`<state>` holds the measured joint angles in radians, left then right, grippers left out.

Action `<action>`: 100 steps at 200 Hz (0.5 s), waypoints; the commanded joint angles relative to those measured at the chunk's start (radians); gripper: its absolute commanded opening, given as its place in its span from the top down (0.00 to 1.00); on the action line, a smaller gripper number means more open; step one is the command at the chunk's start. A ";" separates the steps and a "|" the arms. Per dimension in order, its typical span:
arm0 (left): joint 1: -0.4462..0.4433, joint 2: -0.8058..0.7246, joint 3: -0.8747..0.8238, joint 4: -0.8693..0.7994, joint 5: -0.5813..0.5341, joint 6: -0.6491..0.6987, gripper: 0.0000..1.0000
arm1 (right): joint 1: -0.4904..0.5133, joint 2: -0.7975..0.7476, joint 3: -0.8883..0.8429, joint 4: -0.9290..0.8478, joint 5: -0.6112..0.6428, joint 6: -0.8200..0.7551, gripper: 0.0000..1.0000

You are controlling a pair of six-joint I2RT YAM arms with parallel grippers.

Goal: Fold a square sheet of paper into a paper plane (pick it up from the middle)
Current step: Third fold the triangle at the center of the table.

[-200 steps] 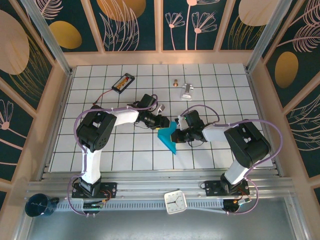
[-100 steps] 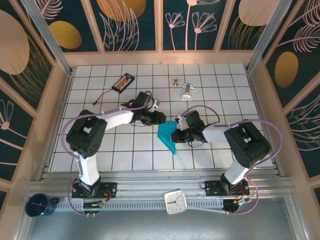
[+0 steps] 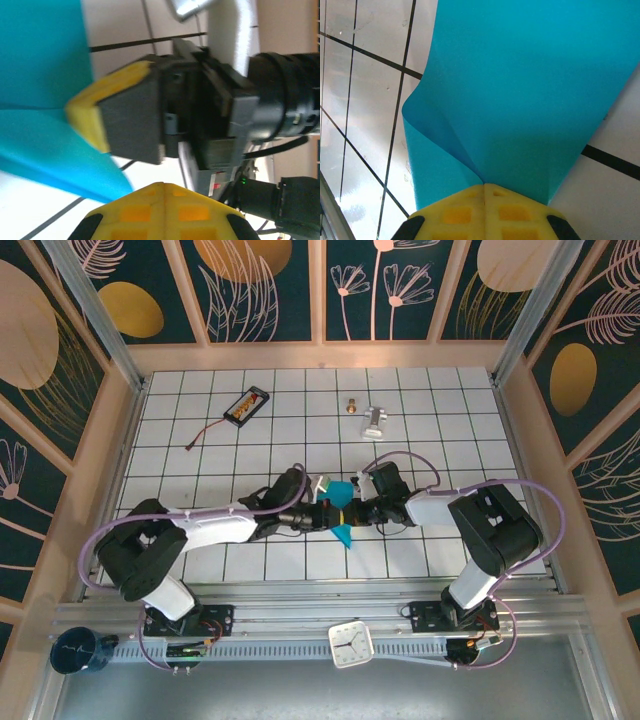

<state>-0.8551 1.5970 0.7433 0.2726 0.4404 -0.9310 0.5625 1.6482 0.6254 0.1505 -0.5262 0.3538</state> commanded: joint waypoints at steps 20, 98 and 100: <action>-0.034 0.084 -0.011 0.172 0.003 -0.038 0.97 | -0.002 0.033 -0.035 -0.074 0.058 0.008 0.98; -0.062 0.165 -0.058 0.262 0.027 -0.044 0.99 | -0.003 0.041 -0.024 -0.089 0.063 -0.002 0.98; -0.061 0.165 -0.059 0.261 0.027 -0.042 0.99 | -0.003 0.042 -0.024 -0.090 0.063 -0.003 0.98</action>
<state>-0.9005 1.7317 0.7067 0.4820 0.4397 -0.9646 0.5625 1.6485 0.6254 0.1501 -0.5259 0.3492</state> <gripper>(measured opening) 0.043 0.045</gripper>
